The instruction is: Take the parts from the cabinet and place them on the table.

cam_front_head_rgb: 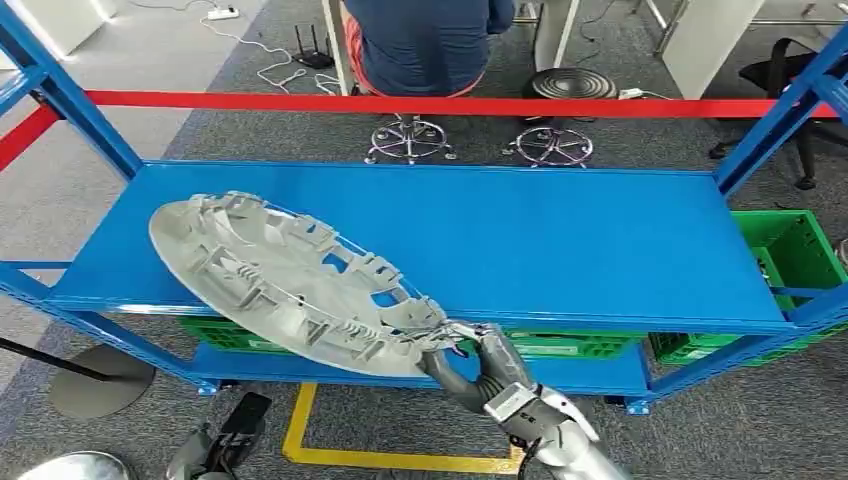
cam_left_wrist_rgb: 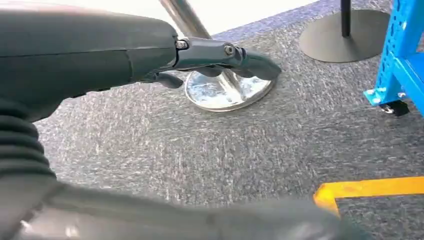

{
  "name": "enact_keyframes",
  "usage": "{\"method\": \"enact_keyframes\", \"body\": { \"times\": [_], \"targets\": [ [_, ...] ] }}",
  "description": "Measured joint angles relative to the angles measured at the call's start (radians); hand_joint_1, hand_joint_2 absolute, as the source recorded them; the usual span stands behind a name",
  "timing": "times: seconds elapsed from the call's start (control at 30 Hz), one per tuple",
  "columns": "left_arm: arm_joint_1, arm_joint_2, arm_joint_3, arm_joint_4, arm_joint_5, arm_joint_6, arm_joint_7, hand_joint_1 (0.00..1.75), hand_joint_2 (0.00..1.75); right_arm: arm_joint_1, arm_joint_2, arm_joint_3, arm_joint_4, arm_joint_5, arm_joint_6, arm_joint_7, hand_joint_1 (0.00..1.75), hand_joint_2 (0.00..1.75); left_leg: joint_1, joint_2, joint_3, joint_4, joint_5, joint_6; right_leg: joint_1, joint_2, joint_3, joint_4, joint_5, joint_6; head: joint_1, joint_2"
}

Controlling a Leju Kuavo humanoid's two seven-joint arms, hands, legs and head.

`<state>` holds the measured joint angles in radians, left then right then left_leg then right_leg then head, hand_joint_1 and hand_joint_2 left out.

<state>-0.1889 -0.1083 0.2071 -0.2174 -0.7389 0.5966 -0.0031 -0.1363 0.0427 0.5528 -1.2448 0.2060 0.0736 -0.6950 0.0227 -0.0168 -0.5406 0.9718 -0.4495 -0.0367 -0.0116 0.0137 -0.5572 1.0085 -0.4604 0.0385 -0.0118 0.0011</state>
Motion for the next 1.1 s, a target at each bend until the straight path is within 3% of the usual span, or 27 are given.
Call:
{"method": "enact_keyframes", "body": {
  "times": [0.2, 0.27, 0.37, 0.5, 0.6, 0.73, 0.93, 1.1],
  "targets": [
    [0.0, 0.005, 0.006, 0.0, 0.007, 0.004, -0.004, 0.0, 1.75, -0.003, 0.002, 0.028, 0.0, -0.005, 0.007, 0.0, 1.75, 1.75, 0.0, 0.0, 0.0, 0.0, 0.0, 0.0, 0.0, 0.0, 0.0, 0.0, 0.0, 0.0, 0.0, 0.0],
    [-0.001, 0.005, 0.008, 0.0, 0.007, 0.008, -0.007, 0.0, 1.75, -0.003, 0.002, 0.034, -0.002, 0.009, -0.041, 0.0, 1.75, 1.75, 0.0, 0.0, 0.0, 0.0, 0.0, 0.0, 0.0, 0.0, 0.0, 0.0, 0.0, 0.0, 0.0, 0.0],
    [-0.001, 0.004, 0.015, 0.0, 0.007, 0.013, -0.018, 0.0, 1.75, 0.004, 0.002, 0.048, -0.027, 0.058, -0.195, 0.0, 1.75, 1.75, 0.0, 0.0, 0.0, 0.0, 0.0, 0.001, 0.0, -0.001, 0.0, 0.0, 0.0, 0.0, -0.001, 0.0],
    [0.0, 0.0, 0.024, 0.0, 0.008, 0.014, -0.035, 0.0, 1.75, 0.011, 0.0, 0.052, -0.058, 0.177, -0.457, 0.001, 1.75, 1.75, 0.0, 0.0, -0.002, 0.0, 0.001, 0.001, 0.0, -0.001, -0.001, 0.0, 0.0, 0.0, 0.0, 0.0],
    [0.0, -0.003, 0.026, 0.0, 0.008, 0.015, -0.04, 0.0, 1.75, 0.012, 0.0, 0.051, -0.086, 0.241, -0.585, 0.001, 1.75, 1.75, 0.0, 0.0, -0.002, 0.0, 0.001, 0.001, 0.0, -0.001, -0.001, 0.0, 0.0, 0.0, 0.0, 0.0],
    [-0.001, -0.004, 0.027, 0.0, 0.001, 0.014, -0.042, 0.0, 1.75, 0.012, -0.008, 0.074, -0.127, 0.205, -0.547, 0.001, 1.75, 1.75, 0.0, 0.0, -0.002, 0.0, 0.001, 0.001, 0.0, 0.0, -0.002, 0.0, 0.0, 0.0, 0.0, 0.0],
    [-0.002, -0.008, 0.032, 0.0, -0.005, 0.014, -0.042, 0.0, 1.75, 0.015, -0.016, 0.118, -0.135, 0.302, -0.7, 0.001, 1.75, 1.75, 0.0, 0.0, -0.003, 0.0, 0.001, 0.001, 0.0, -0.001, -0.003, 0.0, 0.0, 0.0, -0.001, 0.0],
    [0.0, -0.007, 0.048, 0.0, 0.008, 0.015, -0.043, 0.0, 1.75, 0.015, -0.026, 0.119, -0.135, 0.396, -0.716, 0.051, 1.75, 1.75, 0.0, 0.0, -0.003, 0.0, 0.001, 0.001, 0.0, -0.001, -0.003, 0.0, 0.0, 0.0, 0.0, 0.0]
  ]
}}
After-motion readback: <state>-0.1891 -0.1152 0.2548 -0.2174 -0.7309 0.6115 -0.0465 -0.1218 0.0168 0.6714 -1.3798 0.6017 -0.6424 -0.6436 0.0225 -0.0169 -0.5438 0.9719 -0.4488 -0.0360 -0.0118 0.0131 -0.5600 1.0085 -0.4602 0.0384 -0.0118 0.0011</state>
